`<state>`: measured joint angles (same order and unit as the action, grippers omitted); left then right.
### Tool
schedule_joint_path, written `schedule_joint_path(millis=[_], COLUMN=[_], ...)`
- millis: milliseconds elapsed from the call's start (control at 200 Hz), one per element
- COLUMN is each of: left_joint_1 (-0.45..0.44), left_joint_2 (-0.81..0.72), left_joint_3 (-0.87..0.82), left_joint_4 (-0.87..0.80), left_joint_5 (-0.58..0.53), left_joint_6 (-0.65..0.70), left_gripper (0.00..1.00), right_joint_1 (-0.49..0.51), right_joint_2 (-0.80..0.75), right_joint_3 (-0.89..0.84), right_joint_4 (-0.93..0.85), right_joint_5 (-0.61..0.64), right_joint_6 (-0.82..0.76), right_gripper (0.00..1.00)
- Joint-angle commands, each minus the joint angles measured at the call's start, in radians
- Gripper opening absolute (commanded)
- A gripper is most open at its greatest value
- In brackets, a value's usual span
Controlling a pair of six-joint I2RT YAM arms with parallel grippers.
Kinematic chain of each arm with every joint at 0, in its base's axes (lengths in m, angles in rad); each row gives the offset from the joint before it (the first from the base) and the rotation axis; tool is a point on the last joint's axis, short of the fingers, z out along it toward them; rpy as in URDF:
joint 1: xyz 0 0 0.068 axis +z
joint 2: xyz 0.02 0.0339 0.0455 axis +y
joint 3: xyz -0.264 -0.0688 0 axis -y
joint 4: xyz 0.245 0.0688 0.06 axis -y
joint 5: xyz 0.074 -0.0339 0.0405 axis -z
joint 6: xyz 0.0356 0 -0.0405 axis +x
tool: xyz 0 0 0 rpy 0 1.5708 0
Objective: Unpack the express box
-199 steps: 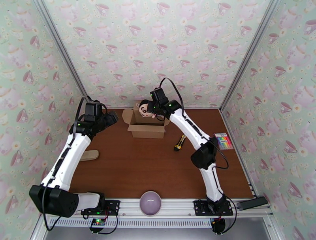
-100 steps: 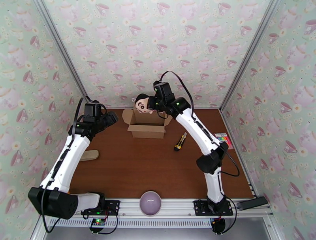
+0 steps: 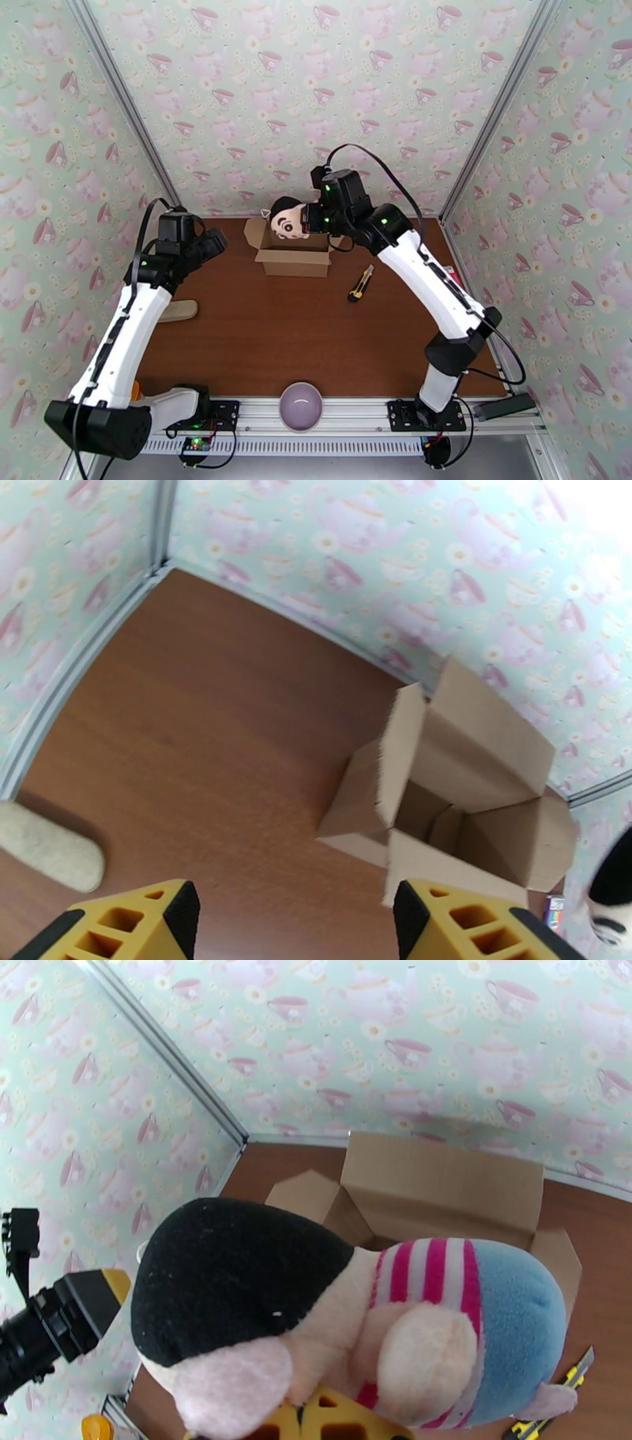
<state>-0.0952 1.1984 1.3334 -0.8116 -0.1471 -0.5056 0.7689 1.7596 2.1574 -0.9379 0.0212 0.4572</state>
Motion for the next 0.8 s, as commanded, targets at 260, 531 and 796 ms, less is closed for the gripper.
schedule_joint_path(millis=[260,531,796], left_joint_1=[0.014,0.015,0.015], left_joint_2=[-0.073,-0.093,-0.106], left_joint_3=[-0.062,-0.088,-0.108], left_joint_4=[-0.055,-0.059,-0.056], left_joint_5=[-0.022,0.003,0.011], left_joint_6=[-0.005,-0.016,-0.025], left_gripper=[0.74,0.74,0.75], right_joint_1=[0.123,0.191,0.207], right_joint_2=[-0.164,-0.261,-0.295], right_joint_3=[-0.195,-0.435,-0.638], right_joint_4=[-0.085,-0.033,0.056], right_joint_5=[0.037,0.035,-0.034], right_joint_6=[0.004,0.097,0.188], right_gripper=[0.0,0.0,0.0])
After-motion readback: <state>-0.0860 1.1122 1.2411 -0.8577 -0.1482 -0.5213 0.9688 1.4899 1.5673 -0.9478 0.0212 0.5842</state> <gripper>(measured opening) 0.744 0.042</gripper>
